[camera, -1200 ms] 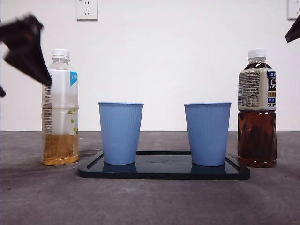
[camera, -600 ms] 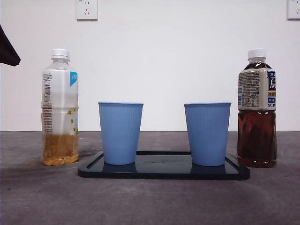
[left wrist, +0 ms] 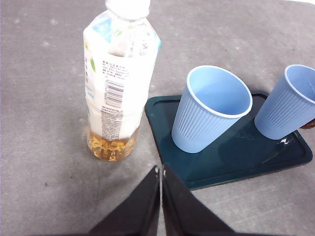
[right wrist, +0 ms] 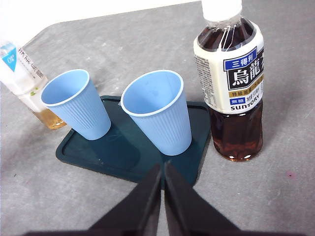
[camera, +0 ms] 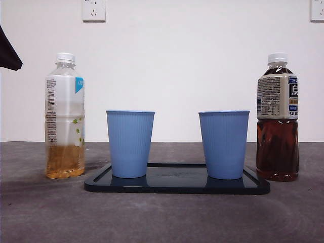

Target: Pour the drink into the cup

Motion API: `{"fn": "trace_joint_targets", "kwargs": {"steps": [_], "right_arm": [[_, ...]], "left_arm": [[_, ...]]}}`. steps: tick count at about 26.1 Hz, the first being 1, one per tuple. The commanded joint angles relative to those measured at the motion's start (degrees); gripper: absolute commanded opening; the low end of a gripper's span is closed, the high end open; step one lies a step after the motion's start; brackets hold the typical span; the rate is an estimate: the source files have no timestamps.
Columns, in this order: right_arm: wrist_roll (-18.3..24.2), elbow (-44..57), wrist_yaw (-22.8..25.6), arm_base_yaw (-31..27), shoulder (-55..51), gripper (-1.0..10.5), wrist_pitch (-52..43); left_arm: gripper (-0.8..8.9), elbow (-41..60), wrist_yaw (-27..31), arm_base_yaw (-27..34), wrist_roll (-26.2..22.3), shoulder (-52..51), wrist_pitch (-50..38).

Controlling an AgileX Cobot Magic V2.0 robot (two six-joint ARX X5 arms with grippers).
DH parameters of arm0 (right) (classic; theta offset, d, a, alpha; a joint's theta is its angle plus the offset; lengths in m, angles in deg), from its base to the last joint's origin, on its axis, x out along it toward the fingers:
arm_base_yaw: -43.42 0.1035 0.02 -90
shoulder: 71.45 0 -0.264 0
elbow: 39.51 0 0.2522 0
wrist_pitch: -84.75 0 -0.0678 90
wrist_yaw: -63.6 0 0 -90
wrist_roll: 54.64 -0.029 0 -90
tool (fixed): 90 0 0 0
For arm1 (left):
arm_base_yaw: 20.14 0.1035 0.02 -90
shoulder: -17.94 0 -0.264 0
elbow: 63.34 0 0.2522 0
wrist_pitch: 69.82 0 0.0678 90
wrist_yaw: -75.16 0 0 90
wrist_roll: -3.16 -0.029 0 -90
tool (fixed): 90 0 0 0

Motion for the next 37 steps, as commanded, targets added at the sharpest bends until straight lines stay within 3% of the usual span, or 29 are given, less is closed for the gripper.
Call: {"fn": "trace_joint_targets", "kwargs": {"steps": [1, 5, 10, 14, 20, 37], "right_arm": [[-0.6, -0.8, 0.0, 0.3, 0.1, 0.1, -0.6], [-0.6, -0.8, 0.0, 0.3, 0.1, 0.1, -0.6], [-0.6, -0.8, 0.0, 0.3, 0.1, 0.1, -0.6], [-0.6, -0.8, 0.0, 0.3, 0.1, 0.1, -0.6], [-0.6, -0.8, 0.0, 0.3, 0.1, 0.1, -0.6], [-0.6, -0.8, 0.0, 0.3, 0.1, 0.1, -0.6]], "left_arm": [[0.06, -0.7, 0.4, 0.6, -6.9, -3.1, -0.1], [0.06, 0.3, 0.6, 7.9, -17.6, -12.9, 0.2], [0.06, 8.9, 1.1, 19.7, -23.3, -23.1, -8.3], [0.06, 19.7, 2.1, 25.3, -23.5, -30.8, -14.4], [0.06, 29.0, 2.1, 27.7, -23.5, -37.0, -14.3], [0.06, 31.8, 2.1, 27.7, -23.5, -37.0, -12.8]]}}
